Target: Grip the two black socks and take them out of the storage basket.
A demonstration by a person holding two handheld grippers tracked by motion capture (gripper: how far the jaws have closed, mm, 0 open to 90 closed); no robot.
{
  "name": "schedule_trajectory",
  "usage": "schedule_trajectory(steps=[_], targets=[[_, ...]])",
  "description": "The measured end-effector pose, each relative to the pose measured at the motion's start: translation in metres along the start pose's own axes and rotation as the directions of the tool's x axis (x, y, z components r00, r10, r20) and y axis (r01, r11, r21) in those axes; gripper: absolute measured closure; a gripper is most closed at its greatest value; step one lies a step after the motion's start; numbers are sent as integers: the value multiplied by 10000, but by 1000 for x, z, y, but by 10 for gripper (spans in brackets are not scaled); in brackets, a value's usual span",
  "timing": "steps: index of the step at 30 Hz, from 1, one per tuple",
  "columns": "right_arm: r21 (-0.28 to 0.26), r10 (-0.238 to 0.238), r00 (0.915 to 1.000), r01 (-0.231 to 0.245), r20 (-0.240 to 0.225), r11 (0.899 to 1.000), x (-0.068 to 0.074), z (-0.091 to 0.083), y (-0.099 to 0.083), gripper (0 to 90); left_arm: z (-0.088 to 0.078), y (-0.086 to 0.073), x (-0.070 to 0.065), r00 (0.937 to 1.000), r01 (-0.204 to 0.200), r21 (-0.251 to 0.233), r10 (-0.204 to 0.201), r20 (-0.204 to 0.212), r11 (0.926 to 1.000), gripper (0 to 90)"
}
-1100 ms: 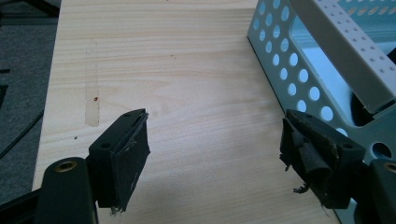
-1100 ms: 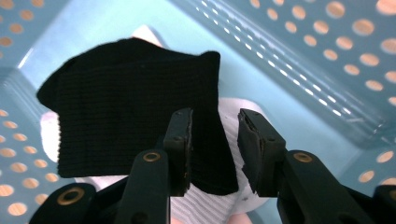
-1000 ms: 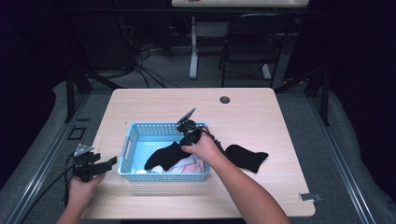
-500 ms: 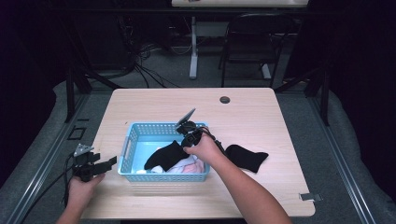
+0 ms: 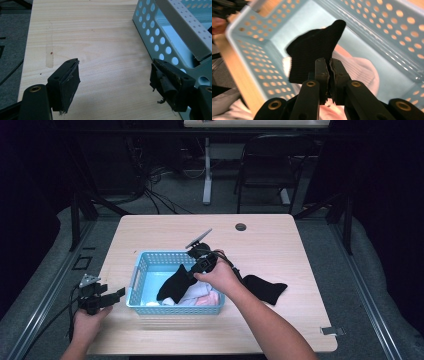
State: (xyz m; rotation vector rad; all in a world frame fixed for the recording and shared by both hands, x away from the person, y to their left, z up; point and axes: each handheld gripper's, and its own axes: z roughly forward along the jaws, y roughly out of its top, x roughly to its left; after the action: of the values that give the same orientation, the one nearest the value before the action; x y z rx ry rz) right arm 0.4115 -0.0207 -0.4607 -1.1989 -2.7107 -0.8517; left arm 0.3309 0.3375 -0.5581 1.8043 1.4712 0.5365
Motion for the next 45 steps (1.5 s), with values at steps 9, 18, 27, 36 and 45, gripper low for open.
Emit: schedule_trajectory(steps=[9,18,27,36,45], targets=[[-716,-583,9983,583,21,9957,21,-36,13,855,0,0,0,10000,13,-9,-13,19,10000,236],[-1196,-631,9978,652,220,9907,23,-64,16,855,0,-1,0,10000,21,2,-21,16,10000,236],[-1545,-661,9965,734,520,9853,17,-92,12,855,0,-1,0,10000,44,13,-44,16,10000,236],[-2017,-387,9960,542,801,9780,5,-123,0,855,0,-1,0,10000,48,20,-48,7,10000,236],[-2356,111,9933,164,1147,9717,-12,-151,-19,856,0,-1,0,10000,50,8,-50,-6,10000,236]])
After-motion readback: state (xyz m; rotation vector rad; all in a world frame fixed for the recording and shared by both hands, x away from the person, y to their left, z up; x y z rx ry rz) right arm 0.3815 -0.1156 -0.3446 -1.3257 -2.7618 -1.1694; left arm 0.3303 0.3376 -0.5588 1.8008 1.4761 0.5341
